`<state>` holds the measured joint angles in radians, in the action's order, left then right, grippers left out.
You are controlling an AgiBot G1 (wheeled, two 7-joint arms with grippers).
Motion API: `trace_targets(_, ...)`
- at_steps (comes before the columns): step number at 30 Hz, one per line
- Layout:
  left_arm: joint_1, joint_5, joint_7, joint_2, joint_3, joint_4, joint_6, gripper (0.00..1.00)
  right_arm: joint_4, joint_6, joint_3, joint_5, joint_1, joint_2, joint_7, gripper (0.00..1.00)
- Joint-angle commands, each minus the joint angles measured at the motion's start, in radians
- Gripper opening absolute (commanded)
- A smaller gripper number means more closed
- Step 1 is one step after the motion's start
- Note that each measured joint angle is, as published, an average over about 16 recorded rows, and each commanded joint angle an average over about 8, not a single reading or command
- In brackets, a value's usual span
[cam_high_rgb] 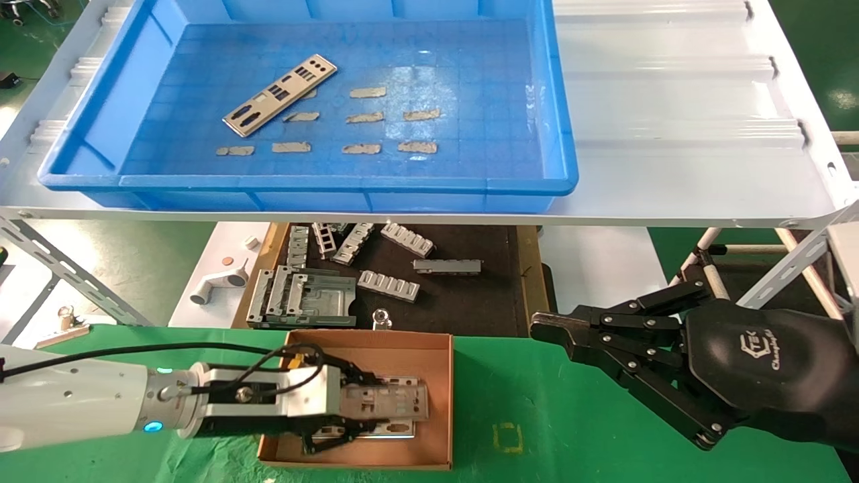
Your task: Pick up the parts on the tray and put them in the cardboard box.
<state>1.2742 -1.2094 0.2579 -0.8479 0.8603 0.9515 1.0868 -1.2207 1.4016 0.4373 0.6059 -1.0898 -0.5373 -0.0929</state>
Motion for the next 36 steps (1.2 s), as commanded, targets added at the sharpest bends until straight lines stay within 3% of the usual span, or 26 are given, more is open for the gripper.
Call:
trace_targets(1,0.001,-0.003,0.024,-0.016,-0.003,-0.028,-0.013,0.14,0.0,0.0,0.0,0.0,0.0,0.0,0.0,0.0)
trace_targets(6,0.022,-0.007,0.039,-0.04,0.005,-0.097,0.015,0.76,0.0,0.0,0.0,0.0,0.0,0.0,0.0,0.0)
trace_targets(9,0.033,-0.009,0.048,-0.051,0.008,-0.13,0.031,1.0,0.0,0.0,0.0,0.0,0.0,0.0,0.0,0.0)
trace_targets(26,0.075,0.041,0.068,-0.039,-0.012,-0.188,0.126,1.0,0.0,0.0,0.0,0.0,0.0,0.0,0.0,0.0)
trace_targets(28,0.074,0.052,0.059,-0.035,-0.018,-0.184,0.138,1.0,0.0,0.0,0.0,0.0,0.0,0.0,0.0,0.11)
trace_targets(34,0.055,0.083,0.023,-0.017,-0.059,-0.15,0.159,1.0,0.0,0.0,0.0,0.0,0.0,0.0,0.0,0.85)
trace_targets(36,0.045,0.097,0.006,-0.008,-0.078,-0.132,0.168,1.0,0.0,0.0,0.0,0.0,0.0,0.0,0.0,1.0)
